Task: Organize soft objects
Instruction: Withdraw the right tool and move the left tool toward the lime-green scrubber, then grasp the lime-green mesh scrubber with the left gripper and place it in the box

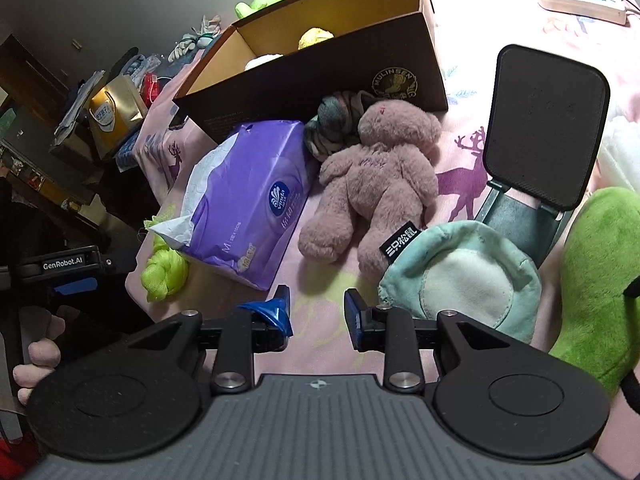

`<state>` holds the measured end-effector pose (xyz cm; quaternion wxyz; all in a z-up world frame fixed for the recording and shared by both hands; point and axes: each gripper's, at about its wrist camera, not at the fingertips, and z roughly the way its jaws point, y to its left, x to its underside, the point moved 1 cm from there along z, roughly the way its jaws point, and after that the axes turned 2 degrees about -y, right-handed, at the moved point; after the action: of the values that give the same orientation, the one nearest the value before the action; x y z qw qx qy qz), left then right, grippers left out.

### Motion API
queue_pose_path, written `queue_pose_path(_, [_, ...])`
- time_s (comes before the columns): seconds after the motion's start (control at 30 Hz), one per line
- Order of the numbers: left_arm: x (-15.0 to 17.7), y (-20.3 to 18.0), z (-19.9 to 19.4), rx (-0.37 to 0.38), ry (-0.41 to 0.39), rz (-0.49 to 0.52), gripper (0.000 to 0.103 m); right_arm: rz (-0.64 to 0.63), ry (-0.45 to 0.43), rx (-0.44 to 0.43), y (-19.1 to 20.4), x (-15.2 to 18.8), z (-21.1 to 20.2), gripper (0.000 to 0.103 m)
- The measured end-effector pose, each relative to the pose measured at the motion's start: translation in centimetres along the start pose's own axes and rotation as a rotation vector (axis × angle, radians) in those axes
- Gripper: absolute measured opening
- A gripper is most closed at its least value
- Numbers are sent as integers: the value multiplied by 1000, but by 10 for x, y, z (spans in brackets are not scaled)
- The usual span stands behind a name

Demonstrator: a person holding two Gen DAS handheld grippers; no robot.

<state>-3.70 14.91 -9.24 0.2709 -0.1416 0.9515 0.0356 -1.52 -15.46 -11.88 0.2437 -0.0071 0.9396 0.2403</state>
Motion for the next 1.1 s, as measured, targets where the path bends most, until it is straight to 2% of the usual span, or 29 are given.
queue_pose_path(0.27, [-2,-3,21,51,12,69,95,28,18,24,5,-8,15,12])
queue_pose_path(0.43, [-6,-3,43,93,23,121,92,28,-5,51,14,-21,19,12])
queue_pose_path(0.57, [-10,3,62,152,60,150,74,40,-22,76,18,-32,25,12])
queue_pose_path(0.67, [-11,7,71,209,85,171,70,53,-33,89,21,-39,29,12])
queue_pose_path(0.73, [-9,7,75,229,93,206,62,61,-31,94,23,-44,34,12])
queue_pose_path(0.77, [-9,7,78,240,101,217,51,62,-28,97,25,-46,37,12])
queue_pose_path(0.9, [-11,7,79,262,89,267,46,65,-25,100,31,-52,45,12])
queue_pose_path(1.1, [-31,19,67,295,59,301,46,85,-24,112,32,-56,50,12])
